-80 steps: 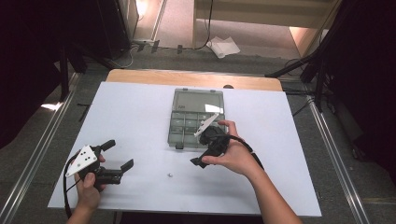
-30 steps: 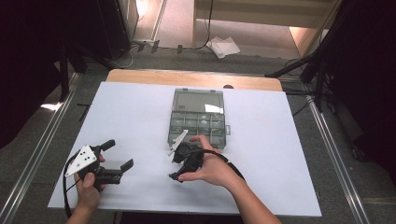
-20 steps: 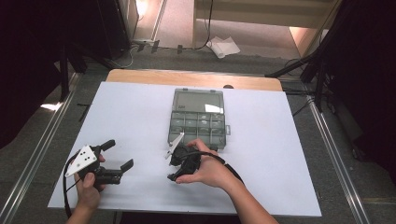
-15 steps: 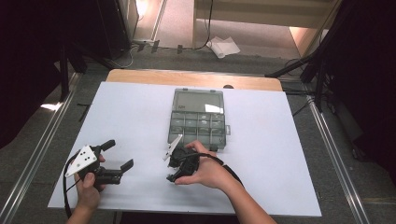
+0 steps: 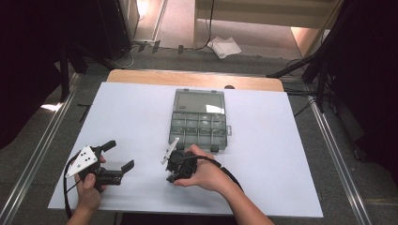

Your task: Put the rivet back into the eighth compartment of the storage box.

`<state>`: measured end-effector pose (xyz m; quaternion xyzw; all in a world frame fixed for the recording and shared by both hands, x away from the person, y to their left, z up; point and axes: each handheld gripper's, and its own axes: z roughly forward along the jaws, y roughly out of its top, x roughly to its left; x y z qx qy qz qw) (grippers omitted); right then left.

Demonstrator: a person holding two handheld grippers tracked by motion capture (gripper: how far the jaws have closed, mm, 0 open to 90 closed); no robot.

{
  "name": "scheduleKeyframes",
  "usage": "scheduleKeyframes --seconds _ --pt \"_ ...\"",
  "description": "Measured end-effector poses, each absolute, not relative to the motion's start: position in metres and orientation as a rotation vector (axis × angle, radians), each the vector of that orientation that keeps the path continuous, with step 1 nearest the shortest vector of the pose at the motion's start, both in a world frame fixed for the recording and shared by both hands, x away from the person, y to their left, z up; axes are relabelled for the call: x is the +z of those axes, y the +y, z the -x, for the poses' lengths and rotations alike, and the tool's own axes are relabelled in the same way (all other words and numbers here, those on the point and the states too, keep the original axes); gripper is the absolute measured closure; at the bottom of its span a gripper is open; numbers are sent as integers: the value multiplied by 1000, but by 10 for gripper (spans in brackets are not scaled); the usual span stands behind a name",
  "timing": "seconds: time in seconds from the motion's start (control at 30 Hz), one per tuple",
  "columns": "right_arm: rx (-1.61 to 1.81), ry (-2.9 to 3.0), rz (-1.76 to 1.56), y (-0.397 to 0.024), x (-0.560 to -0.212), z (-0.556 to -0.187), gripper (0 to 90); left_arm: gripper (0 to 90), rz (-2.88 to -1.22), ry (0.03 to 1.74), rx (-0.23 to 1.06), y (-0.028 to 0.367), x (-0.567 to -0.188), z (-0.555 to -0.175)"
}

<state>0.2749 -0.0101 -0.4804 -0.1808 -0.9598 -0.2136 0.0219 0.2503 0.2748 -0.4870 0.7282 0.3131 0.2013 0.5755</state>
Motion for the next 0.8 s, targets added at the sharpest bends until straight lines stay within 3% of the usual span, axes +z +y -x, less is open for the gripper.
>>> scheduleKeyframes --seconds 0.3,0.77,0.8 --pt "-673 -3014 533 -10 -483 -275 817 0 -1709 733 472 275 -487 -250" --pt "-650 -3086 488 -6 -482 -269 840 0 -1709 730 474 274 -487 -250" --pt "-653 -3084 485 -6 -482 -269 881 0 -1713 732 474 274 -487 -250"
